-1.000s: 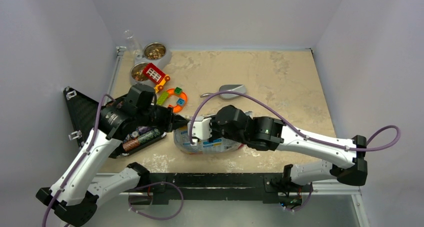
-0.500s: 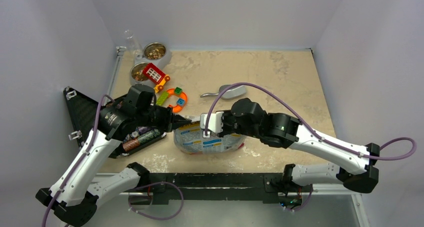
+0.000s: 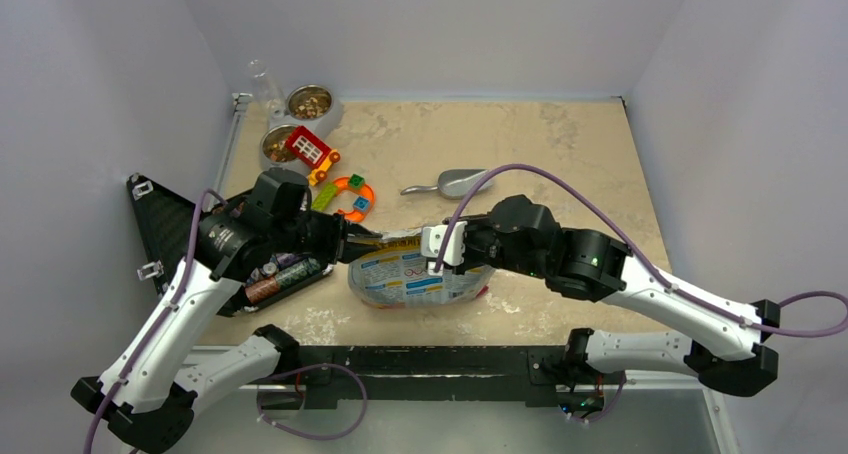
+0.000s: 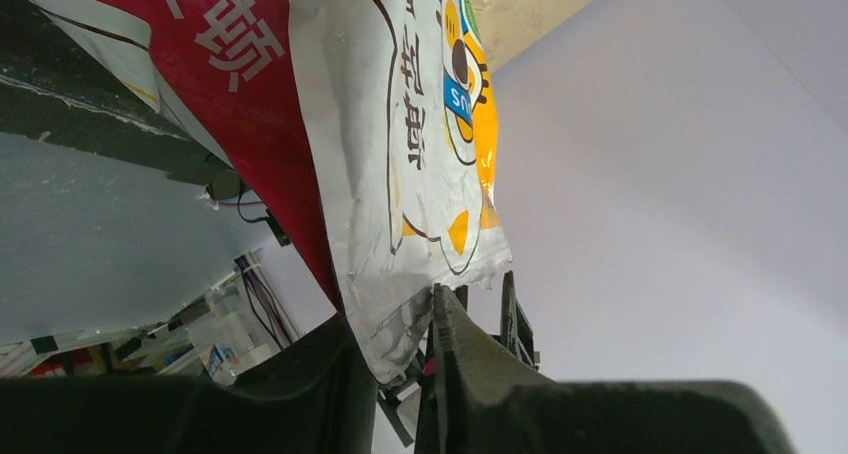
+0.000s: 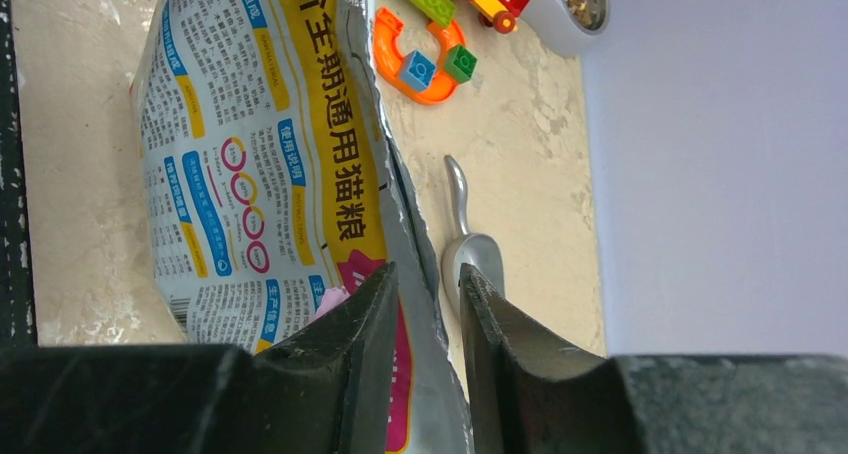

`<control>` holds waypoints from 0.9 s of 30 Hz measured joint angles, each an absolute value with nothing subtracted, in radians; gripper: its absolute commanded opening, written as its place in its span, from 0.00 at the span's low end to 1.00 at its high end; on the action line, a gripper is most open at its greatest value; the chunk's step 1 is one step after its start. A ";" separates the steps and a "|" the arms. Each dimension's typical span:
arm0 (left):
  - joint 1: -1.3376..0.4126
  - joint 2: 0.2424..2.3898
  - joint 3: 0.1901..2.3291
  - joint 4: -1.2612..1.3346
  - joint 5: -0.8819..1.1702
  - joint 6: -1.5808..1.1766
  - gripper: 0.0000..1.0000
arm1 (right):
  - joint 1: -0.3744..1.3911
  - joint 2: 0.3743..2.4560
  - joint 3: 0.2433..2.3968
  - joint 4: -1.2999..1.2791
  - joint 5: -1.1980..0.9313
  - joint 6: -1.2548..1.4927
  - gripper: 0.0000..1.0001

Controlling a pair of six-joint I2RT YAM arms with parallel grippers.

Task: Serve the pet food

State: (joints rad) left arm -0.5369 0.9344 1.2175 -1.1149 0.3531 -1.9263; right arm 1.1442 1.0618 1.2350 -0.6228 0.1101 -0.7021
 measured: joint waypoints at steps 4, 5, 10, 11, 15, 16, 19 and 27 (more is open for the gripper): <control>-0.537 0.939 1.219 -1.116 0.352 -1.925 0.45 | 1.144 1.045 1.235 -0.615 0.109 -0.702 0.38; -0.537 0.940 1.219 -1.116 0.352 -1.924 0.47 | 1.144 1.046 1.234 -0.613 0.109 -0.702 0.40; -0.537 0.950 1.224 -1.117 0.354 -1.924 0.54 | 1.144 1.045 1.226 -0.612 0.103 -0.699 0.49; -0.537 0.951 1.226 -1.117 0.355 -1.924 0.56 | 1.144 1.044 1.226 -0.612 0.101 -0.700 0.51; -0.537 0.951 1.227 -1.118 0.356 -1.924 0.59 | 1.144 1.034 1.226 -0.612 0.094 -0.696 0.63; -0.537 0.951 1.229 -1.119 0.357 -1.923 0.59 | 1.144 1.031 1.229 -0.614 0.095 -0.691 0.66; -0.537 0.950 1.253 -1.133 0.363 -1.917 0.60 | 1.144 1.026 1.252 -0.616 0.122 -0.651 0.79; -0.537 0.925 1.499 -1.164 0.310 -1.855 0.83 | 1.144 0.988 1.502 -0.659 0.461 -0.381 0.85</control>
State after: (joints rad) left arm -0.5369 0.9245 1.4986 -1.1637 0.3099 -1.8553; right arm 1.1442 0.9878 1.5024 -0.6590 0.4606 -0.3813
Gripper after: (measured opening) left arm 0.661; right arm 0.837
